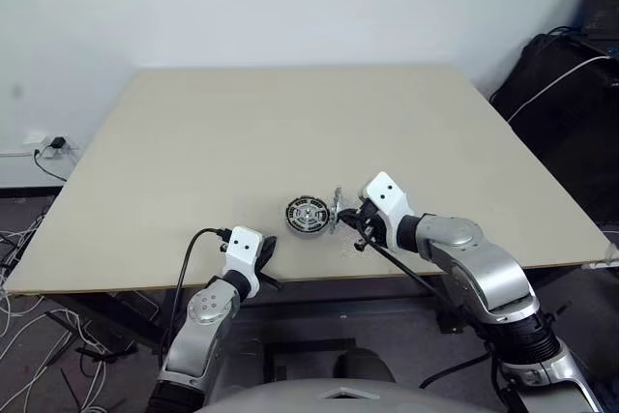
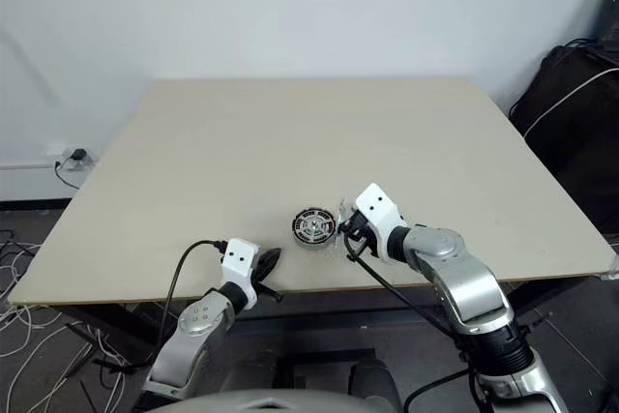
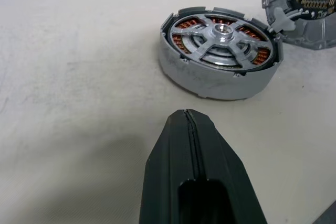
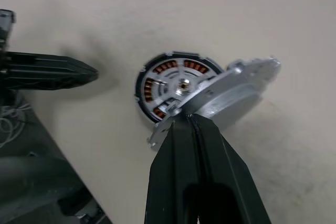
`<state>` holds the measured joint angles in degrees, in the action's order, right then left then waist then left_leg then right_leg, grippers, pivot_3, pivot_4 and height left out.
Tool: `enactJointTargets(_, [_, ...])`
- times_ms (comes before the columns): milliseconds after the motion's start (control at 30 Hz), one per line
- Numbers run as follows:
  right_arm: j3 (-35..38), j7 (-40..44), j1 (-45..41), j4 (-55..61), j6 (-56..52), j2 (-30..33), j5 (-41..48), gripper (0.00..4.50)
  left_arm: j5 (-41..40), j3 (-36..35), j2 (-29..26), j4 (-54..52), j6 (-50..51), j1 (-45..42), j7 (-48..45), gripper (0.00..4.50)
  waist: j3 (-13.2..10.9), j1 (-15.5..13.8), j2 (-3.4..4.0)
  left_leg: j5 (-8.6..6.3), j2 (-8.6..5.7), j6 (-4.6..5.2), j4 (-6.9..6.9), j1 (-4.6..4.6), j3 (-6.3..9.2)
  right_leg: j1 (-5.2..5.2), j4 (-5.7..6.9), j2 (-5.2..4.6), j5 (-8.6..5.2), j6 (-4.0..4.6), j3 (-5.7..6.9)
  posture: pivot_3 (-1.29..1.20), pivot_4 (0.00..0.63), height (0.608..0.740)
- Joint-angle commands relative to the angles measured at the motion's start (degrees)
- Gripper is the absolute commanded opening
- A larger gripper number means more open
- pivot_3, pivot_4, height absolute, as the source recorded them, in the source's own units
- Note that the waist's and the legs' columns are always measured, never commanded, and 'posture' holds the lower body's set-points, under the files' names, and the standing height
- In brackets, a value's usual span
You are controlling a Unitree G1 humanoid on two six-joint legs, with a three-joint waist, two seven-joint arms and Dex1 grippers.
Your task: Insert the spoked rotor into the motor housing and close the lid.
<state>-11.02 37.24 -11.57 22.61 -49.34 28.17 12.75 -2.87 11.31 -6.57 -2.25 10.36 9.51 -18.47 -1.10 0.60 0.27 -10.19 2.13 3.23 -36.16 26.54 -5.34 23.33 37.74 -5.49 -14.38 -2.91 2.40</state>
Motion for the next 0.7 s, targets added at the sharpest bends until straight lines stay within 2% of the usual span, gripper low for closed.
enactJointTargets(33, [-0.4, -0.4, -1.6, -0.2, 1.2, -0.4, 0.3, 0.03, -0.3, 0.1, -0.1, -2.9, -0.1, -0.4, -0.1, 0.00, 0.0, 0.0, 0.00, 0.00, 0.00, 0.00, 0.00, 0.00, 0.00, 0.00, 0.00, 0.00, 0.00, 0.00, 0.00, 0.00, 0.000, 0.740])
enactJointTargets(333, [-2.7, -2.9, -3.9, -6.3, 5.7, -4.9, -1.3, 0.03, -0.2, 0.1, -0.1, -3.2, 0.2, -0.3, 0.1, 0.00, 0.0, 0.0, -0.02, 0.00, 0.00, 0.00, 0.00, -0.01, 0.00, 0.00, 0.01, 0.02, 0.01, -0.01, 0.00, 0.00, 0.000, 0.740])
enactJointTargets(700, [-8.7, -1.9, -8.1, -15.6, 10.3, -10.6, -3.0, 0.03, -0.2, 0.0, -0.1, -3.3, 0.2, -0.5, 0.1, 0.00, 0.0, 0.1, -0.02, 0.00, 0.01, 0.00, -0.02, -0.01, -0.02, 0.00, 0.02, 0.03, 0.04, -0.02, -0.01, 0.00, 0.000, 0.740])
